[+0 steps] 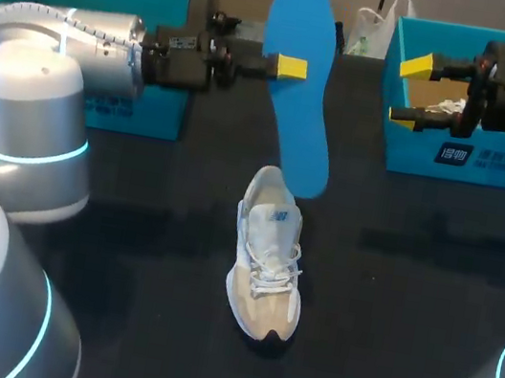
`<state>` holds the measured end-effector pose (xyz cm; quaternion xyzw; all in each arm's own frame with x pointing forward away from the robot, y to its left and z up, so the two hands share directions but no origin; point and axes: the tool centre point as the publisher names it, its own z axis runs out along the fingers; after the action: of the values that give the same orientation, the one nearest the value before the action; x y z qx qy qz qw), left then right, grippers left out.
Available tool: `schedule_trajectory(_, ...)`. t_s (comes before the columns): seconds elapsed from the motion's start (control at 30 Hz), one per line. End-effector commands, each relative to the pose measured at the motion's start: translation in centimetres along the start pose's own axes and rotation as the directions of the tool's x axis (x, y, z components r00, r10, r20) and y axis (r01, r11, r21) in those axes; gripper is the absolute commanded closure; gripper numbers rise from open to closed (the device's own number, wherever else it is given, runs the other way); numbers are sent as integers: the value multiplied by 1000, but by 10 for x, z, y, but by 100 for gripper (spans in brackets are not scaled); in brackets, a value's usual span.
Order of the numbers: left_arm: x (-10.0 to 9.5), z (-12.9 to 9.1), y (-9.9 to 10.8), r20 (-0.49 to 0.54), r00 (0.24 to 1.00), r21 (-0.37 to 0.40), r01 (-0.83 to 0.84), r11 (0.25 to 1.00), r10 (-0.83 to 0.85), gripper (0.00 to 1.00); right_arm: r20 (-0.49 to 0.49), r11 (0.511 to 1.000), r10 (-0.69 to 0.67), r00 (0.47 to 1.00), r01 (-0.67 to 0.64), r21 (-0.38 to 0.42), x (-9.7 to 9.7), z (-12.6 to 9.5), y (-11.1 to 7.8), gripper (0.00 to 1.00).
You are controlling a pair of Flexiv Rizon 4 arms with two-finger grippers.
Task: Take the shoe out of the shoebox, open the shoe tongue, remove and reinsert the insole, then place the shoe into the shoebox
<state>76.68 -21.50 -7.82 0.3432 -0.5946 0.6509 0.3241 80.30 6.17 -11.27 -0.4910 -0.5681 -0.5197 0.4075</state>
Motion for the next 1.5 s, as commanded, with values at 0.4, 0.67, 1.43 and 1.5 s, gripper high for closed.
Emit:
schedule_trajectory(0.4,-30,14,19,-28,946,-55,320,946,-322,100,224,993,-73,972,49,109,14,-1,-13,0)
schedule_trajectory(0.67,-45,20,17,-26,928,-70,369,927,-372,100,319,989,-78,944,34,143,26,5,-15,0)
schedule_trajectory(1.43,-71,34,4,13,852,-44,523,851,-523,100,748,985,3,664,-129,111,83,40,-13,0)
schedule_trajectory(1.5,-71,34,4,13,852,-44,523,851,-523,100,773,983,13,635,-150,107,85,42,-14,0)
